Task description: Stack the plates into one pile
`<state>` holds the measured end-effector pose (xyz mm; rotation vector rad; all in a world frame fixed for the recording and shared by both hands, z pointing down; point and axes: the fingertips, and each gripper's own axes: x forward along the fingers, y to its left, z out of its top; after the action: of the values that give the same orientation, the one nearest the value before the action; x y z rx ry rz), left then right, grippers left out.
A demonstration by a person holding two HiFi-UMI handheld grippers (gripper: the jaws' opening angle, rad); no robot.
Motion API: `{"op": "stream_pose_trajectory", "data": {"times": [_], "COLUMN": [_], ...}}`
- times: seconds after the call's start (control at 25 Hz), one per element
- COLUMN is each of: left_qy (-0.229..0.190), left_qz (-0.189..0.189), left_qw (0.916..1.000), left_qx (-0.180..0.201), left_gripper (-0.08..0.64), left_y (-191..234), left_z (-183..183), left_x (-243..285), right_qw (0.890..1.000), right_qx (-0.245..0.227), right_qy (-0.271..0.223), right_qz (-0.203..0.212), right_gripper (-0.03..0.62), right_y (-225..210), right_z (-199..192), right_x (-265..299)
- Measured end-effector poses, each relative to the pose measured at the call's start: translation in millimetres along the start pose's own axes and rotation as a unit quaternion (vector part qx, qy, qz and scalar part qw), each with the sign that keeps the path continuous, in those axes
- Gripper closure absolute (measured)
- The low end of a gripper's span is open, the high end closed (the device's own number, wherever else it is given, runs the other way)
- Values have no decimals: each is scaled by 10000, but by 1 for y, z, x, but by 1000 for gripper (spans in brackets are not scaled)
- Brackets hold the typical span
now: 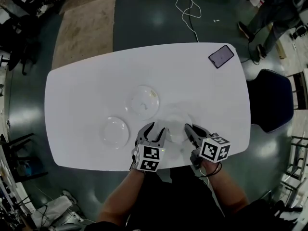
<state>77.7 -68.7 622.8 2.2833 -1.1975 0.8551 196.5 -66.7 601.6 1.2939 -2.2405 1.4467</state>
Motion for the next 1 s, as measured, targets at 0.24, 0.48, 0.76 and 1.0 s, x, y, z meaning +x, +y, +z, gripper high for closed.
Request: {"op": "stream_pose_trajectory", "data": {"times": [0.24,0.48,0.76,1.0], "left_qy": [-298,-558,-866,-1101], "left_qz": [145,364,677,956], "left_qw": [9994,9978,9938,9888], "left_qx": [-25,-50,-165,-304], "left_gripper": [408,469,531,541], "left_y": [12,25,45,76], "left_z": [16,26,35,42], "left_x": [-22,-47,-80,-109], "right_qw": [9998,9992,9974,9960], "right_qx": [-188,-283,-404,-479], "right_qy": [-65,-229,-483,-601], "right_qz": [64,190,355,462], "right_gripper": [565,565,565,565], "right_y": [18,41,69,93], "right_z": [9,23,48,69], "right_x": [0,1,12,30]}}
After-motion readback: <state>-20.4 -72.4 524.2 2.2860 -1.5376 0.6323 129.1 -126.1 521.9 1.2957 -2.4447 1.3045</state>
